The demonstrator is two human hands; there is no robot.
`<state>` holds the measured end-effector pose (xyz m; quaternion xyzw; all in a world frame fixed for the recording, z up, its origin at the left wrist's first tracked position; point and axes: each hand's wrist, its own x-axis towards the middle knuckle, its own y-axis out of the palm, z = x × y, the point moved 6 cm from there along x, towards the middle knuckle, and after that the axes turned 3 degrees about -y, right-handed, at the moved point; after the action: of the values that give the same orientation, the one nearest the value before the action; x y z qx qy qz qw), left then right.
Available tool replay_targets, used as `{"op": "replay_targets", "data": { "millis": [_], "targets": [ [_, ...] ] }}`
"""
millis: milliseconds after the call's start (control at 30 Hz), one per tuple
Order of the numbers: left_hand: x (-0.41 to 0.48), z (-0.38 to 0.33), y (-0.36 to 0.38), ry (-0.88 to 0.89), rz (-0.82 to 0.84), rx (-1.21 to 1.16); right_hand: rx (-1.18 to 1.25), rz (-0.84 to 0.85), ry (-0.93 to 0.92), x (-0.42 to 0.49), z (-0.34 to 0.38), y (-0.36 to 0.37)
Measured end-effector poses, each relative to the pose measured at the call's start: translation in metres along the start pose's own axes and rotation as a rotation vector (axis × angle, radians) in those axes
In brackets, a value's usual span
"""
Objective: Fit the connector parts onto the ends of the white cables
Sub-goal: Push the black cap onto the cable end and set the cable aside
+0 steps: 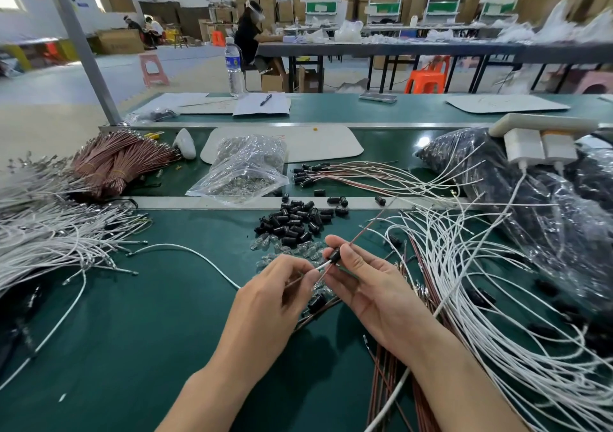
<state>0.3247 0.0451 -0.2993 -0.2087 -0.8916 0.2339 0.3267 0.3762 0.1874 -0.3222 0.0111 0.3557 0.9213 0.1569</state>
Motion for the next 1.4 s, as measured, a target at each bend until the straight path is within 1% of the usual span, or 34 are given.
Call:
{"op": "replay_targets", "data": {
  "millis": [233,633,800,867,967,1067,1167,1267,1333,1400],
  "targets": [
    [-0.001,-0.001,-0.003,0.030,-0.074,-0.003,-0.006,0.063,0.020,-0.001,-0.003,0.005],
    [-0.001,0.001,-0.001,0.053,-0.036,0.024,0.008,0.088,0.050,-0.002,-0.009,0.011],
    [-0.003,0.001,-0.001,0.055,-0.029,0.036,0.078,0.100,0.121,-0.004,-0.010,0.011],
    [-0.003,0.001,-0.001,0.060,-0.024,0.026,0.064,0.102,0.135,-0.005,-0.012,0.011],
    [-0.003,0.000,-0.004,0.054,-0.026,0.014,0.020,0.092,0.090,-0.004,-0.007,0.010],
    [0.000,0.001,-0.008,0.041,-0.057,0.053,0.060,0.051,0.025,-0.002,0.005,0.004],
    [-0.001,0.003,-0.009,0.042,-0.062,0.065,0.073,0.068,0.048,-0.005,0.003,0.004],
    [-0.002,0.004,-0.006,0.044,-0.037,0.054,0.010,0.105,0.088,-0.007,-0.006,0.012],
    [-0.002,0.006,-0.007,0.034,-0.025,0.066,-0.001,0.086,0.050,-0.006,-0.002,0.011],
    [0.001,0.009,-0.009,0.007,-0.010,0.102,0.051,0.045,0.009,-0.005,0.009,0.003]
  ]
}}
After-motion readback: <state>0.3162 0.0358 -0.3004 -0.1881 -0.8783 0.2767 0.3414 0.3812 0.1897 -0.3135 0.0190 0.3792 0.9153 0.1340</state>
